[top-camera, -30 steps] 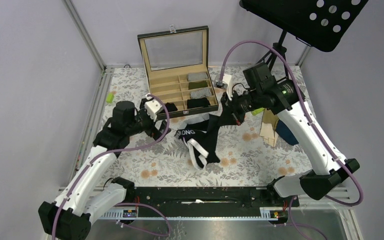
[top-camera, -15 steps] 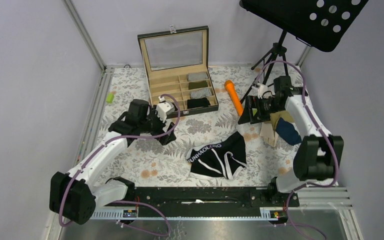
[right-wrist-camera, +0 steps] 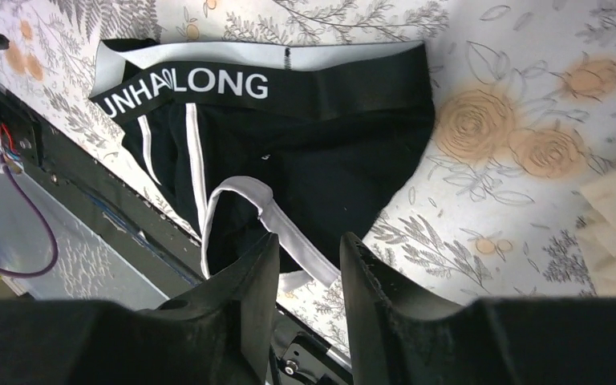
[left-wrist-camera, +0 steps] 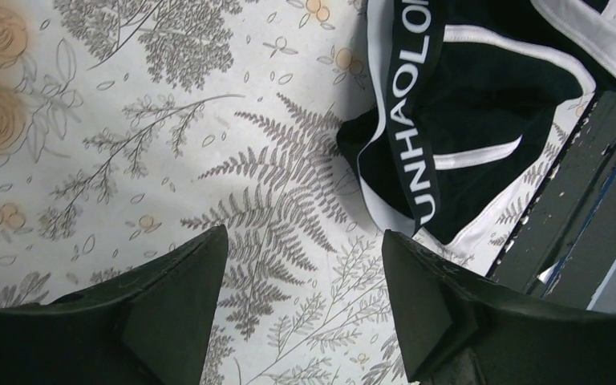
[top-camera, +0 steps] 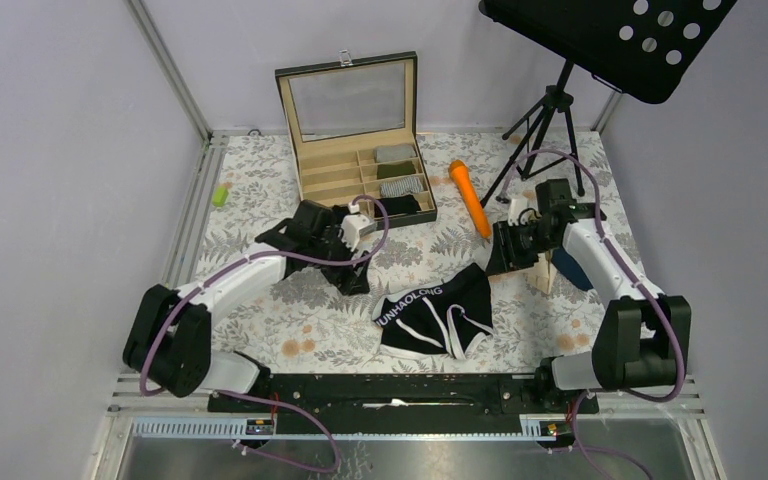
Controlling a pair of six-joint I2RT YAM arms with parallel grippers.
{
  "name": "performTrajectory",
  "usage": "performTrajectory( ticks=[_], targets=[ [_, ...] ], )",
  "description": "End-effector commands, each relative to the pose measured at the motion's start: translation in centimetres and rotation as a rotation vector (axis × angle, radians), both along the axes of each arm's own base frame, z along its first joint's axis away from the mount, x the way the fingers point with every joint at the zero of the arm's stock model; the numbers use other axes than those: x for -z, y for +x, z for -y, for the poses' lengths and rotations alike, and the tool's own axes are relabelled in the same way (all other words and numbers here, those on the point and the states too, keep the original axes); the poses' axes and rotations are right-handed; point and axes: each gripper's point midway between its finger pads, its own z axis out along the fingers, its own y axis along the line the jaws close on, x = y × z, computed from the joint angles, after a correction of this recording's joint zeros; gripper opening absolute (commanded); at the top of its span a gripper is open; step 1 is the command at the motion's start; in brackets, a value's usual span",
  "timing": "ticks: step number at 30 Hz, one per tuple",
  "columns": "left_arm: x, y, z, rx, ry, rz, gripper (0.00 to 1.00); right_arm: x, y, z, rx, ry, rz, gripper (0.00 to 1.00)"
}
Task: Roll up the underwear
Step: Place the underwear at the center of the board.
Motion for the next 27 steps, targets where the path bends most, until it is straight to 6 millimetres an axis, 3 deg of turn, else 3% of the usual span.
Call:
performTrajectory(
  ticks=[1, 5, 8, 13, 20, 27],
  targets=[
    [-1.8, 1.8, 2.3, 0.005, -0.075, 0.019, 0.75, 0.2, 1.5, -1.4, -0.1, -0.06, 0.074, 0.4],
    [0.0, 1.8, 2.9, -0.006, -0.063, -0.061, 0.75, 1.5, 2.2, -2.5, -0.165, -0.11, 0.07, 0.41],
    [1.4, 2.0, 3.2, -0.003, -0.043, -0.105, 0.75, 2.6, 2.9, -3.1, -0.207, -0.158, 0.073, 0.51],
    [1.8, 1.9, 4.1, 0.015, -0.075, -0.149, 0.76, 4.5, 4.3, -3.8, -0.282, -0.259, 0.088, 0.57],
    [1.6, 2.1, 4.8, 0.011, -0.096, -0.181, 0.79, 6.7, 5.6, -4.6, -0.336, -0.342, 0.095, 0.55],
    [1.8, 1.7, 5.0, 0.01, -0.11, -0.224, 0.79, 7.7, 4.7, -5.6, -0.394, -0.355, 0.082, 0.47]
  ],
)
